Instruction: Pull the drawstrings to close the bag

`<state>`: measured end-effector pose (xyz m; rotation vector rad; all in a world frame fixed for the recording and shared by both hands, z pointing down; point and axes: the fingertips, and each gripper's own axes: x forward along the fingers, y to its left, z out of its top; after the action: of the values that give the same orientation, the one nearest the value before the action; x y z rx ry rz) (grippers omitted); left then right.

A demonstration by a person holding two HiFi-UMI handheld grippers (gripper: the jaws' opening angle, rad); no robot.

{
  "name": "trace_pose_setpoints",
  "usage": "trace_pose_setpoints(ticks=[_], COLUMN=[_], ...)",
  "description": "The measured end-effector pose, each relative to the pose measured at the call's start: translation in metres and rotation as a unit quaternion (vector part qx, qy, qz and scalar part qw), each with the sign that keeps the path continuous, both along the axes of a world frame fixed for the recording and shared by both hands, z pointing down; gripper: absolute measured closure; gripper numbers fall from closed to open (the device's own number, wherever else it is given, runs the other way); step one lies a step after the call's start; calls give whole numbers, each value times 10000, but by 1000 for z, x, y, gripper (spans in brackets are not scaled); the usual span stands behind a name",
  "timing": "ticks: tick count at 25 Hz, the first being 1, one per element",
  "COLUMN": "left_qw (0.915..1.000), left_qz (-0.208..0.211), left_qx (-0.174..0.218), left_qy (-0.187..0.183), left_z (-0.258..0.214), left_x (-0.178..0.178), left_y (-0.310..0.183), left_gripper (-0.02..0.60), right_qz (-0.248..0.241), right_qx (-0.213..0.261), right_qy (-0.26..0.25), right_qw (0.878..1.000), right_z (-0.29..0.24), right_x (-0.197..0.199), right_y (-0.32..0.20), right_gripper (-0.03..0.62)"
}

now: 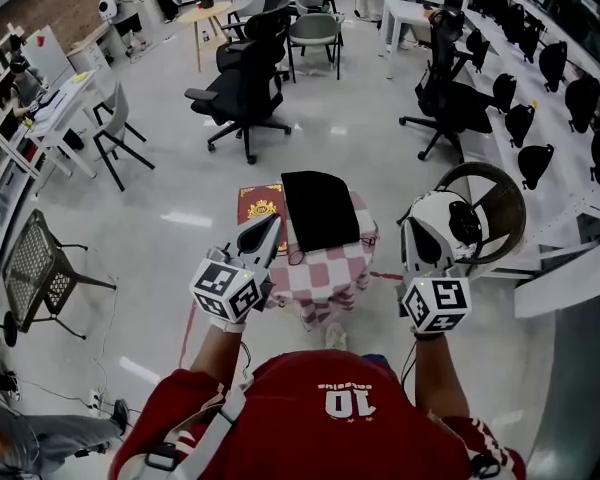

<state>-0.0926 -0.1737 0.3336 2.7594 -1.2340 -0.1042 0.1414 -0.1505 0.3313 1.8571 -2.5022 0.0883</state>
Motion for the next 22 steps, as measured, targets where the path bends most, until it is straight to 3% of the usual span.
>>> trace_pose_setpoints(ticks=[9, 12, 22], left_qw=[10000, 10000, 9997], left_qz=[30, 53, 174], left_qx=[-53, -47, -178], left_qy=[2, -3, -52], left_z=[13, 18, 35], left_x=[16, 21, 42], left_y=[-26, -31, -37], left_gripper=[572, 572, 572], right_qz=[-132, -241, -513], right_qx=[-107, -170, -821], right_qy=[138, 172, 323], right_qw=[9998, 9994, 9948], right_z=[25, 38, 119], right_x=[6, 5, 15], right_y=[-34, -40, -53], right_gripper=[575, 516, 465])
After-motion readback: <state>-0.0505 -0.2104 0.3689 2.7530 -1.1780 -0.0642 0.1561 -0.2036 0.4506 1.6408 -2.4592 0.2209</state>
